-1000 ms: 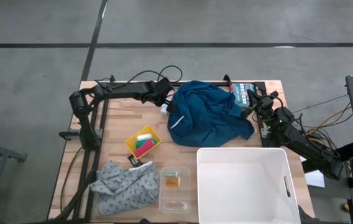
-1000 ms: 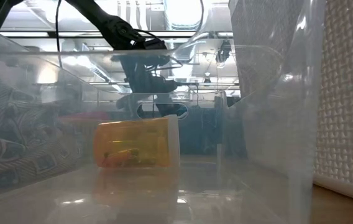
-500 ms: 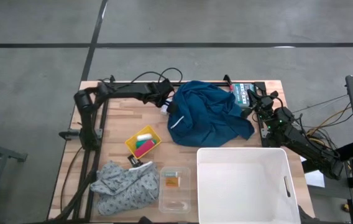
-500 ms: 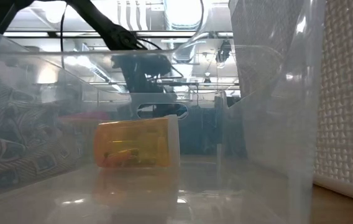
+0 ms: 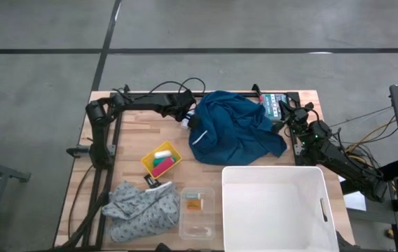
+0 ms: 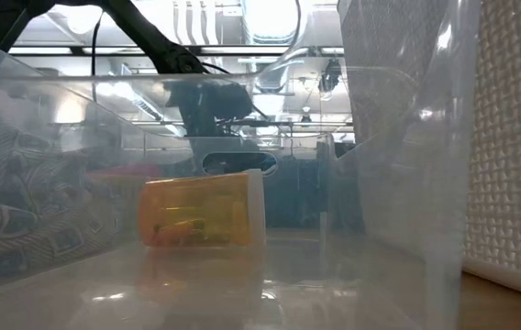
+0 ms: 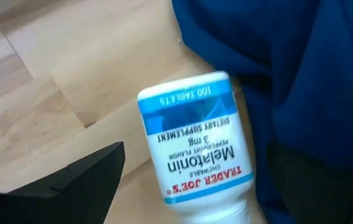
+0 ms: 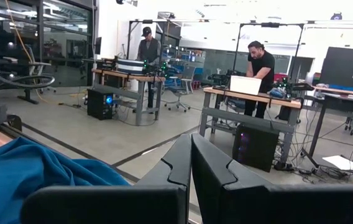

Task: Pick & Place Medicine items
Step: Put the white blue pill bottle into the transparent bin

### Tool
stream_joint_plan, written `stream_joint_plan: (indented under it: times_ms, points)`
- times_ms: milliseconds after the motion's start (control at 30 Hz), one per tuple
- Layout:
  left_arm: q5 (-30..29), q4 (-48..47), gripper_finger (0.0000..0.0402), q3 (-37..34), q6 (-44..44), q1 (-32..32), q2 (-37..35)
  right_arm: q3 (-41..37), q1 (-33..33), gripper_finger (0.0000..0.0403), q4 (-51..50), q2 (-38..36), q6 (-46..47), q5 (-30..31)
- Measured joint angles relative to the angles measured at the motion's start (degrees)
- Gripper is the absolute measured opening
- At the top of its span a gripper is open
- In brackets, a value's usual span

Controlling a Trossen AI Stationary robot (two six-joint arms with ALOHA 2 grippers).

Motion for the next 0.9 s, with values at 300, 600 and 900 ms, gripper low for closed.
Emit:
stream_joint_plan:
  times_ms: [300,600,900]
  points:
    - [0.20,0.37,0.0391,-0.73,-0.02,0.02,0.00,0.00,-0.01,0.0008,0.01,0.00,0.00,-0.01]
    - [0.41,0.91,0.0389,-0.73,-0.01,0.02,0.00,0.00,0.01,0.0008,0.01,0.00,0.00,-0.01]
    - [0.92,1.19,0.0333,-0.73,0.00,0.02,0.00,0.00,0.01,0.0008,0.01,0.00,0.00,-0.01]
